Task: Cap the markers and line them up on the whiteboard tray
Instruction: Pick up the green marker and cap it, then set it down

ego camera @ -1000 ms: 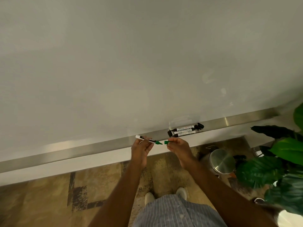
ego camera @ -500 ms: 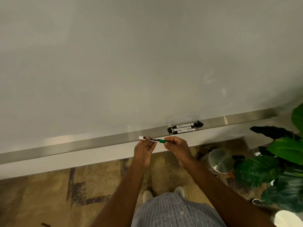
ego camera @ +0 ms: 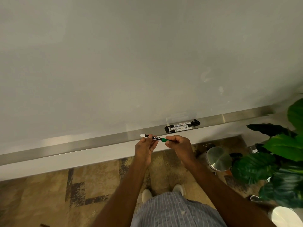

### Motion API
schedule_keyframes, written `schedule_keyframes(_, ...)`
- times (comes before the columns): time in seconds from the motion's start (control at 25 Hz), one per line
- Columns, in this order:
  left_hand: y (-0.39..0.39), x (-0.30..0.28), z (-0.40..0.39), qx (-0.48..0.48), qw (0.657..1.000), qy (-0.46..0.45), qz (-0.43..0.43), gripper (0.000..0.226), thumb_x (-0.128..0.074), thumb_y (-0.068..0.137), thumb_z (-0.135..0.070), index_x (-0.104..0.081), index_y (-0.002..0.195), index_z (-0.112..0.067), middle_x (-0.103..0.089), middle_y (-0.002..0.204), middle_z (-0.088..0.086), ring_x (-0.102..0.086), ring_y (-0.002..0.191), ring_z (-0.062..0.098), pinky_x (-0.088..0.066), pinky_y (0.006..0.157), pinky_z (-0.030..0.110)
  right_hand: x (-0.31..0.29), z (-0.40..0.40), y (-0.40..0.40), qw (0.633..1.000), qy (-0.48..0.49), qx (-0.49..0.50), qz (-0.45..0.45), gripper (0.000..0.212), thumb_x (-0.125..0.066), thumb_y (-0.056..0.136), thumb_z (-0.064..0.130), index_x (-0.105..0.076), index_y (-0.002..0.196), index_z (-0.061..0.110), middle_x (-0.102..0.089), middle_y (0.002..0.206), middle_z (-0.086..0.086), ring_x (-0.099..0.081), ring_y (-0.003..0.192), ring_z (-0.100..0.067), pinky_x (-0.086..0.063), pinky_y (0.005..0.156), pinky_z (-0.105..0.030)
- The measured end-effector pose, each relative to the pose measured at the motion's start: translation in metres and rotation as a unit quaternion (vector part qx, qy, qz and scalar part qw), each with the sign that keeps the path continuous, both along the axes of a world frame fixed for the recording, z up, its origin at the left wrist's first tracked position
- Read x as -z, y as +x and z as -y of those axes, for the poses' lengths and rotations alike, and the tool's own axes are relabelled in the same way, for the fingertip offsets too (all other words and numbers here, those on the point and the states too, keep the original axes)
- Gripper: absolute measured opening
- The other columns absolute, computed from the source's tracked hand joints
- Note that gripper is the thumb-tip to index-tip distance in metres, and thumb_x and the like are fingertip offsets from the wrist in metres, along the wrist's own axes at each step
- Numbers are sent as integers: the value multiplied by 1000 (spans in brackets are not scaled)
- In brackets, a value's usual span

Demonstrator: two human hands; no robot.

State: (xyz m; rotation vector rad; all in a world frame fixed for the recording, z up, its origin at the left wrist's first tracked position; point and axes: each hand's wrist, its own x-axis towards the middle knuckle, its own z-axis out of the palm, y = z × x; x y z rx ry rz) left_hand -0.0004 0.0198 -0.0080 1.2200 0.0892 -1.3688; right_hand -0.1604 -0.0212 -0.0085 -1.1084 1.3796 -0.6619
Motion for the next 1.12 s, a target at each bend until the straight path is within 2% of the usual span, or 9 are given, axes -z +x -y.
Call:
schedule_keyframes(0.16, -12, -1, 10, 9, 1000, -12, -3, 9, -64, 96, -7, -68, 99, 0, -74, 93, 13, -72, 95, 25, -61, 89, 34, -1, 14, -12, 993, -51, -68, -76, 19, -74, 88, 13, -72, 100, 27, -74, 93, 13, -70, 88, -6, -58, 78, -18)
schedule_keyframes(0.28, -30, 1, 25, 33, 999, -14, 7, 11, -65, 96, -8, -71, 100, 0, -76, 95, 13, -74, 95, 22, -59, 94, 34, -1, 21, -16, 966, -147, -140, -159, 21, -67, 95, 24, -67, 114, 31, -68, 109, 16, -61, 99, 2, -47, 88, -16)
schedule_keyframes(0.4, -51, 5, 41, 81, 996, -20, 16, 14, -62, 98, -8, -73, 104, -2, -77, 98, 11, -75, 93, 17, -60, 87, 28, -3, 34, -23, 929, -216, -197, -229, 30, -56, 101, 27, -63, 130, 30, -68, 125, 7, -59, 113, -11, -45, 99, -28)
schedule_keyframes(0.56, -69, 13, 60, 132, 991, -9, 31, 13, -64, 96, -6, -74, 104, -2, -78, 105, 13, -75, 97, 20, -61, 84, 26, -3, 62, -51, 890, -251, -250, -288, 32, -49, 104, 25, -62, 132, 28, -68, 127, 0, -60, 117, -18, -49, 100, -38)
schedule_keyframes(0.68, -82, 17, 76, 167, 977, 26, 127, 13, -70, 93, -8, -75, 104, -5, -76, 103, 14, -73, 93, 23, -61, 86, 33, 1, 87, -70, 869, -247, -274, -331, 27, -52, 102, 18, -65, 125, 24, -66, 121, -4, -60, 111, -21, -51, 95, -37)
schedule_keyframes(0.76, -84, 19, 89, 188, 938, 56, 285, 18, -69, 93, -9, -74, 110, -10, -74, 100, 6, -68, 86, 18, -60, 81, 32, 2, 113, -89, 854, -264, -223, -389, 22, -55, 98, 14, -67, 115, 22, -66, 111, -4, -60, 100, -22, -52, 86, -36)
schedule_keyframes(0.88, -72, 24, 100, 192, 846, 105, 485, 13, -65, 89, -8, -66, 89, -20, -60, 79, -6, -54, 71, 11, -38, 58, 16, 6, 148, -128, 829, -261, -146, -474, 22, -59, 95, 12, -68, 115, 17, -67, 110, -8, -60, 98, -25, -52, 84, -38)
schedule_keyframes(1.0, -59, 37, 104, 229, 798, 142, 539, 7, -61, 88, -5, -62, 88, -12, -58, 80, -2, -52, 75, 17, -31, 52, 16, 17, 168, -157, 807, -238, -146, -521, 26, -62, 94, 13, -66, 120, 12, -66, 118, -12, -60, 105, -29, -51, 90, -41)
schedule_keyframes(1.12, -56, 45, 110, 247, 786, 171, 540, 6, -68, 88, -15, -65, 90, -9, -65, 83, 4, -56, 75, 21, -35, 53, 27, 29, 178, -172, 807, -209, -160, -529, 26, -59, 96, 10, -65, 121, 8, -65, 122, -16, -59, 108, -33, -49, 92, -43)
